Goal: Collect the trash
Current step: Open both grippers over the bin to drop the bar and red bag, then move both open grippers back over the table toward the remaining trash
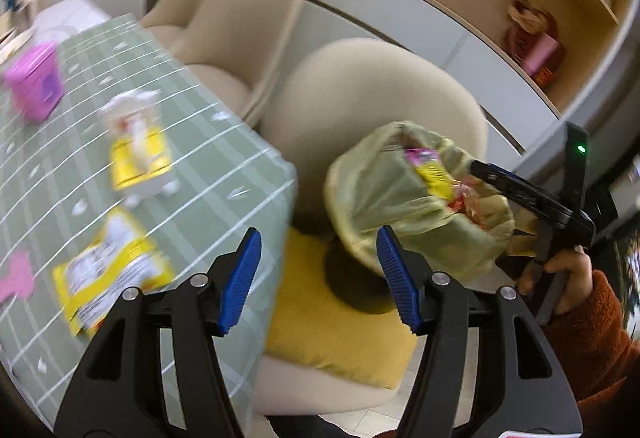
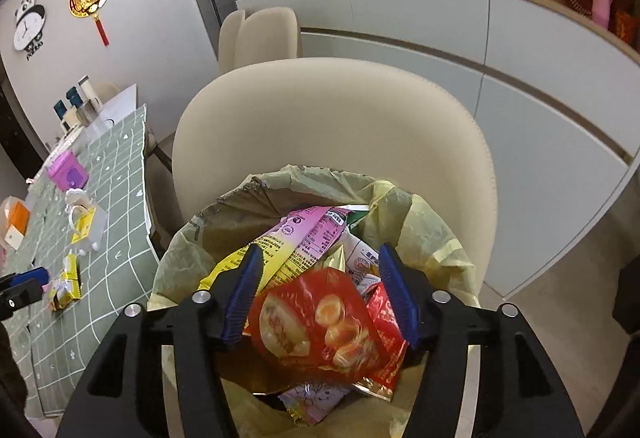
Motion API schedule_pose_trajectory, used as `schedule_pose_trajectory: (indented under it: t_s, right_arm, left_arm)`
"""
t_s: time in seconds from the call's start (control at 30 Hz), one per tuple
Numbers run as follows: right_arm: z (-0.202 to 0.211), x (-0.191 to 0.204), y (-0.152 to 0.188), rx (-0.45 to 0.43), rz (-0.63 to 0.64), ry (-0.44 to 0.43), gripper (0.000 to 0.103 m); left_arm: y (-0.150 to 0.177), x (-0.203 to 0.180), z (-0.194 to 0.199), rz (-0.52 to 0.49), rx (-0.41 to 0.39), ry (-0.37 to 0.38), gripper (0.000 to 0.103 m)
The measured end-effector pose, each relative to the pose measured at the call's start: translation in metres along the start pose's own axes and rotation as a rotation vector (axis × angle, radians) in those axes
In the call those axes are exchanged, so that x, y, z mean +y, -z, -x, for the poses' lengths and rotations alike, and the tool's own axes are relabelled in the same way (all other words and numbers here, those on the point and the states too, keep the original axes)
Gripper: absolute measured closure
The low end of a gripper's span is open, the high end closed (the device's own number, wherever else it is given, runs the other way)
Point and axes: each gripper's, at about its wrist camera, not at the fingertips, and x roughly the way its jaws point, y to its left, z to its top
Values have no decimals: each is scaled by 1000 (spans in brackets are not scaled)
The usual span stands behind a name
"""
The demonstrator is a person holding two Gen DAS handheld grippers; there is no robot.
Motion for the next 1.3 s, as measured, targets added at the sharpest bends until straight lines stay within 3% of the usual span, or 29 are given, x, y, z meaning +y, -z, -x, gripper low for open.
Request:
schedule_pose_trajectory:
  t_s: [0.23,0.5,0.6,0.73,0.97,1.13,1.3]
  right_arm:
    - [43,31,11,-107,-17,36,41]
    - [82,119,40,-169,16,-38,37]
    - [84,161,59,-136,54,-74,36]
    - [81,210,84,-76,91,-94,36]
    - [92,280,121,-42,119,-113,36]
    - [104,303,133,-42,132,-86,36]
    - [108,308,136,-48,98,-88,36]
  left_arm:
    - [32,71,46,76,-19,-77,46]
    - [73,175,110,129,-43,-195,46]
    - [88,212,125,134,-39,-228,46]
    - [99,247,132,113,-19,-220,46]
    - [99,262,131,0,-32,-164,46]
    - [88,267,126,-61,-43,-116,46]
    - [78,283,112,-89,-36,-117,46]
